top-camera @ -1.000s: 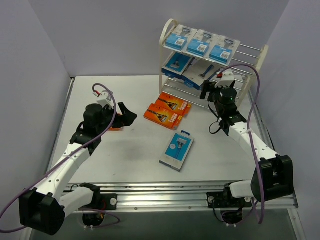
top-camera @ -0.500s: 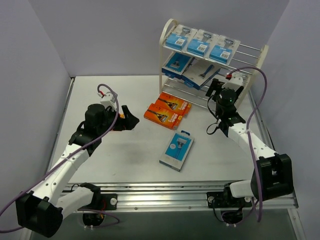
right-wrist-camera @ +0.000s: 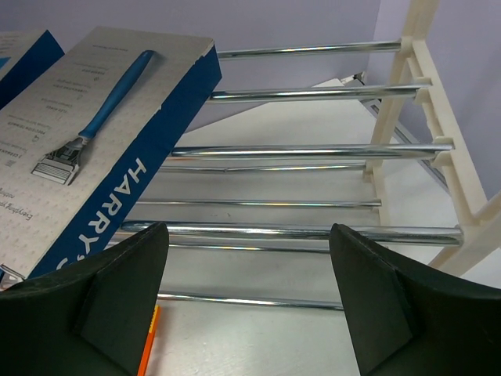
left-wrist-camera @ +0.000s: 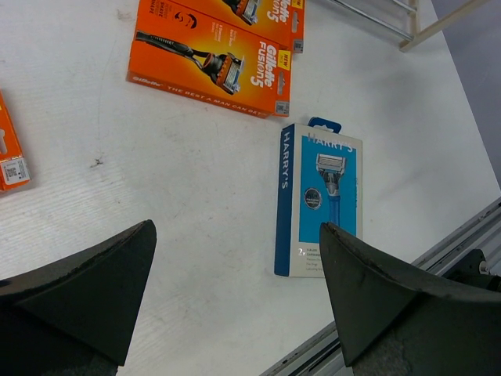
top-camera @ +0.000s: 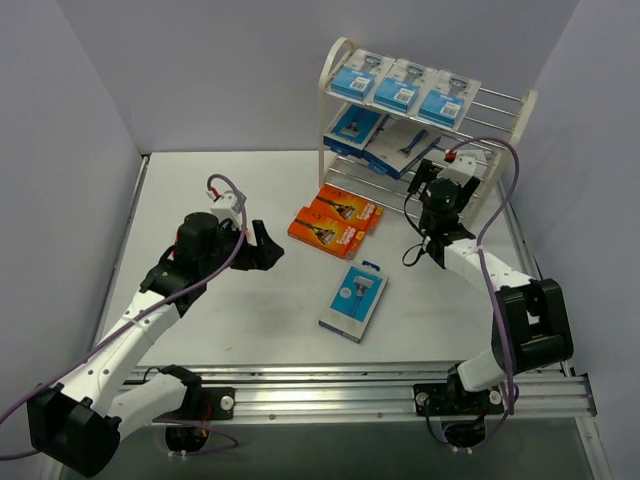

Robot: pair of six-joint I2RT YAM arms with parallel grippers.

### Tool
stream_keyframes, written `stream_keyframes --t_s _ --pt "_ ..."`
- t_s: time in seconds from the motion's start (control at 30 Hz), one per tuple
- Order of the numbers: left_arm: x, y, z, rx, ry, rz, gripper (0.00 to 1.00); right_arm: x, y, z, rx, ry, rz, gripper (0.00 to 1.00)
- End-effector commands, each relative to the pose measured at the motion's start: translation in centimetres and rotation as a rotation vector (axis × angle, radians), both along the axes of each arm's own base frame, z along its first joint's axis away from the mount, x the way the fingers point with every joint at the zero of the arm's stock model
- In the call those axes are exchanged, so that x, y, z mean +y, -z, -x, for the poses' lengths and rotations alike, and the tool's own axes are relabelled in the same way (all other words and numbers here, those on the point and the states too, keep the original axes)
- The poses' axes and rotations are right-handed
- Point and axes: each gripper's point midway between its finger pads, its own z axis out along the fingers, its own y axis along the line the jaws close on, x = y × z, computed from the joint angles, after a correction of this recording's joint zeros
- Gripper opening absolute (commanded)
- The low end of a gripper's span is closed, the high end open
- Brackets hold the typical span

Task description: Place and organize the shaving razors onto the shelf

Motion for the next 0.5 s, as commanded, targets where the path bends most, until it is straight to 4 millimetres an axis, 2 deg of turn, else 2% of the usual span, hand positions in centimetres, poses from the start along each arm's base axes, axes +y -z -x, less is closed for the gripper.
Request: stream_keyframes --t_s 0.0,0.47 --pt "-0.1 -2.4 -0.3 -0.064 0.003 -0.002 0.94 -0.2 -1.8 -0.7 -0.088 0.047 -0.008 0.79" --pt "-0.3 -2.1 -0.4 -0.057 0.004 -0.020 0.94 0.4 -1.3 -2.8 -0.090 0.024 0.044 0.80"
